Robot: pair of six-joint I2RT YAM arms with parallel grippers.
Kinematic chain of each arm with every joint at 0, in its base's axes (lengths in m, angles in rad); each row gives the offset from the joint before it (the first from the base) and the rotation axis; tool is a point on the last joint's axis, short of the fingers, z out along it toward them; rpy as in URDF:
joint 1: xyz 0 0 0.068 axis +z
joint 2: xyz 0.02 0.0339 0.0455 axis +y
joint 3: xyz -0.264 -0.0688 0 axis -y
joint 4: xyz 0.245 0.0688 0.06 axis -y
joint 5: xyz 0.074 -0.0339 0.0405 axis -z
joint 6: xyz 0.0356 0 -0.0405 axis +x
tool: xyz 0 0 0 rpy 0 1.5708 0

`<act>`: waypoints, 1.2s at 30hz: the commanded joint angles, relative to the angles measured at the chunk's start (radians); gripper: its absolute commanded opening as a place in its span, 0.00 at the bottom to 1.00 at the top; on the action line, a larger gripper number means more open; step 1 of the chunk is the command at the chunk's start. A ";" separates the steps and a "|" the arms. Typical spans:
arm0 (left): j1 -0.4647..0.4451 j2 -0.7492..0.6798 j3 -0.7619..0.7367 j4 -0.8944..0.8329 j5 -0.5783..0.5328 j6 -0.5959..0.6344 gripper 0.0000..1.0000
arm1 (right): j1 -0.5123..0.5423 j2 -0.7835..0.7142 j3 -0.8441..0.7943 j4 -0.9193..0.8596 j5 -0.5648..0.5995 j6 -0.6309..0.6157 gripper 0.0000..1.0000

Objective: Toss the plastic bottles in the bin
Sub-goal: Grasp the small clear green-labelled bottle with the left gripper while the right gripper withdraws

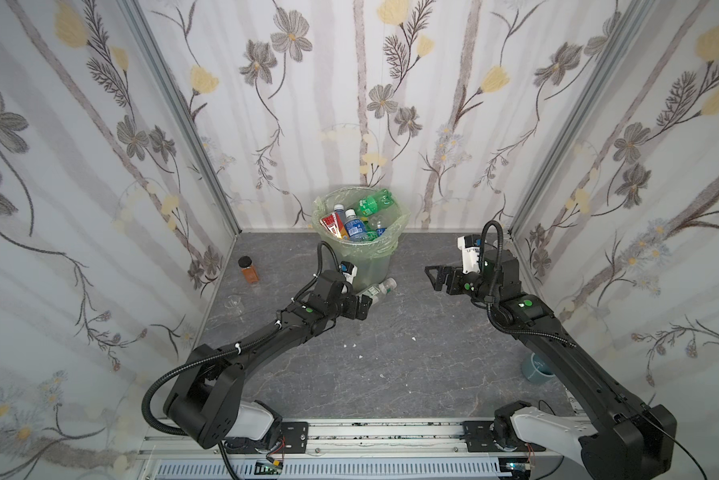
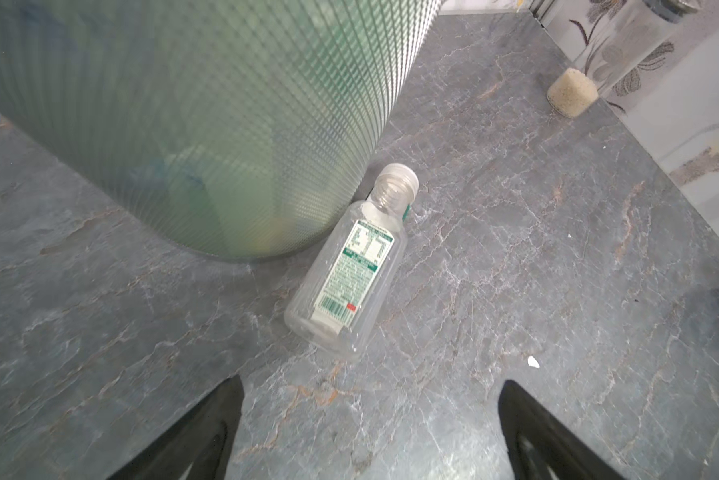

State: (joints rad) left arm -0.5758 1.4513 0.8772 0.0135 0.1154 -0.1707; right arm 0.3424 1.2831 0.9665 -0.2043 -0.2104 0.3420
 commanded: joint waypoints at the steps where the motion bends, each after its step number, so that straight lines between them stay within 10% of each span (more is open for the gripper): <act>1: -0.001 0.072 0.045 0.096 0.025 0.046 0.96 | -0.010 -0.031 -0.035 0.070 -0.004 0.014 1.00; 21: -0.027 0.320 0.084 0.100 -0.074 0.125 0.88 | -0.031 -0.109 -0.065 0.075 -0.011 0.014 1.00; 36: -0.153 0.301 0.014 0.100 -0.249 0.128 0.55 | -0.033 -0.143 -0.076 0.074 0.000 0.015 1.00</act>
State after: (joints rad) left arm -0.7147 1.7767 0.9066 0.1001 -0.0826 -0.0479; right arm 0.3099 1.1442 0.8944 -0.1688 -0.2108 0.3557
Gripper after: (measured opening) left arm 0.551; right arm 0.996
